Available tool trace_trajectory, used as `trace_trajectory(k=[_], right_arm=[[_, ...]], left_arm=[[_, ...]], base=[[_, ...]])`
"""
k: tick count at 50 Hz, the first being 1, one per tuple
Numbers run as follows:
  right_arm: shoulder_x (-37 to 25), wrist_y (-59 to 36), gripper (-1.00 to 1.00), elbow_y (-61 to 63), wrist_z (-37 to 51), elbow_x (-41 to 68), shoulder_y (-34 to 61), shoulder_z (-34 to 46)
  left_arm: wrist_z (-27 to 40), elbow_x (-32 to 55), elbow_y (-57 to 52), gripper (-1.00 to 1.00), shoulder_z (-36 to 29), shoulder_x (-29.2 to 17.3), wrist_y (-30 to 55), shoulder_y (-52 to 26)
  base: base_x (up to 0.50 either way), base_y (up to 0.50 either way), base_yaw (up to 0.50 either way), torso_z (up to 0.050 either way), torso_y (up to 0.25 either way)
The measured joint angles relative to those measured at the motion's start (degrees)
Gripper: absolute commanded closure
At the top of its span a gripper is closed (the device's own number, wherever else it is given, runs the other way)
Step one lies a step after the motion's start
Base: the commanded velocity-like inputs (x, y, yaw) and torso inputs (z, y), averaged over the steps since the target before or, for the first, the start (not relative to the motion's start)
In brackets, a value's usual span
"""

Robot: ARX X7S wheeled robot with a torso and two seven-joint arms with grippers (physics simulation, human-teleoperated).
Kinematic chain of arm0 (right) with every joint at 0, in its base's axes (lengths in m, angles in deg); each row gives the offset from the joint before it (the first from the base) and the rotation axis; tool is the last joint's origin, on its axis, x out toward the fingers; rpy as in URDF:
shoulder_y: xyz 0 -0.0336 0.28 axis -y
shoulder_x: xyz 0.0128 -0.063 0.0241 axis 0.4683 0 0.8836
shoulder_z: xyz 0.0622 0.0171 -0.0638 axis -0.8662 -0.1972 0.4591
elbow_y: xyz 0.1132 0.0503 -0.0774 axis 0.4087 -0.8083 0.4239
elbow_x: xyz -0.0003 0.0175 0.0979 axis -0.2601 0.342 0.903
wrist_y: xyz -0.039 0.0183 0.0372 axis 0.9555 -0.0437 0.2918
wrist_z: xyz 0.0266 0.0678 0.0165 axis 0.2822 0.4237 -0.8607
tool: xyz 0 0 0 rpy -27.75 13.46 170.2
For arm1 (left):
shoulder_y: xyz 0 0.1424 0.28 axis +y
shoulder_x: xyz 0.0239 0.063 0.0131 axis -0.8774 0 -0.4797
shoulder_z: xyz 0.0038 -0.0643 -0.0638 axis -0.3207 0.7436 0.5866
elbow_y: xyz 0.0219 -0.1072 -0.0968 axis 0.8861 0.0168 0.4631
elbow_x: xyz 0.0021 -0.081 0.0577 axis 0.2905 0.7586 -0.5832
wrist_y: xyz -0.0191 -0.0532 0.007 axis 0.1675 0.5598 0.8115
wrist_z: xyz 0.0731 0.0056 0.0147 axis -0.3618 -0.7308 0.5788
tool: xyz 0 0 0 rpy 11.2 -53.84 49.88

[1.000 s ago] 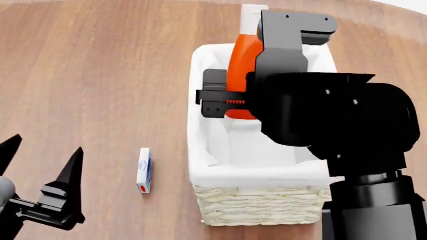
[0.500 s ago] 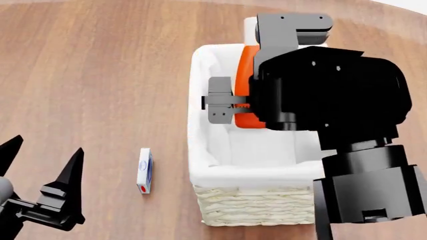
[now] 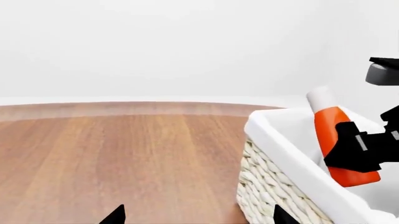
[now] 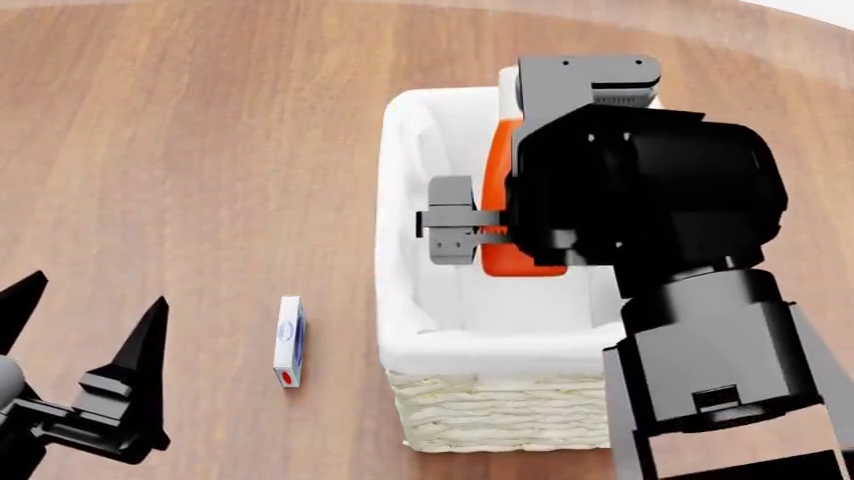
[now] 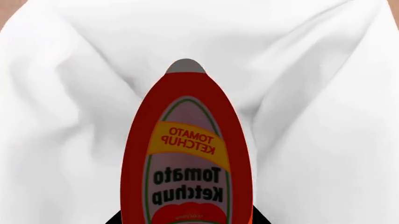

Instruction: Pick up the ketchup, and put it in the basket.

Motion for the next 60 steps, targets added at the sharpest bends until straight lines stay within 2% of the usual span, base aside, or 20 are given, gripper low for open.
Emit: trace_trajectory(k=[26,60], right_arm=[[4.20,10.10,1.00,-17.58,-10.62,-5.85,3.31,6.24],[5.99,13.08,1.00,-21.67,-15.16,-15.25,2.14,0.99]], left_arm=[[-0.10,0.25,-0.21,-1.00,-0.31,-0.08,-0.16,0.01],[0.00,0.78,-0.53,-1.00,-0.16,-0.49,-0.47,0.37]], base=[[0.00,0.00,0.00,0.000,0.000],[0.00,0.00,0.00,0.000,0.000]])
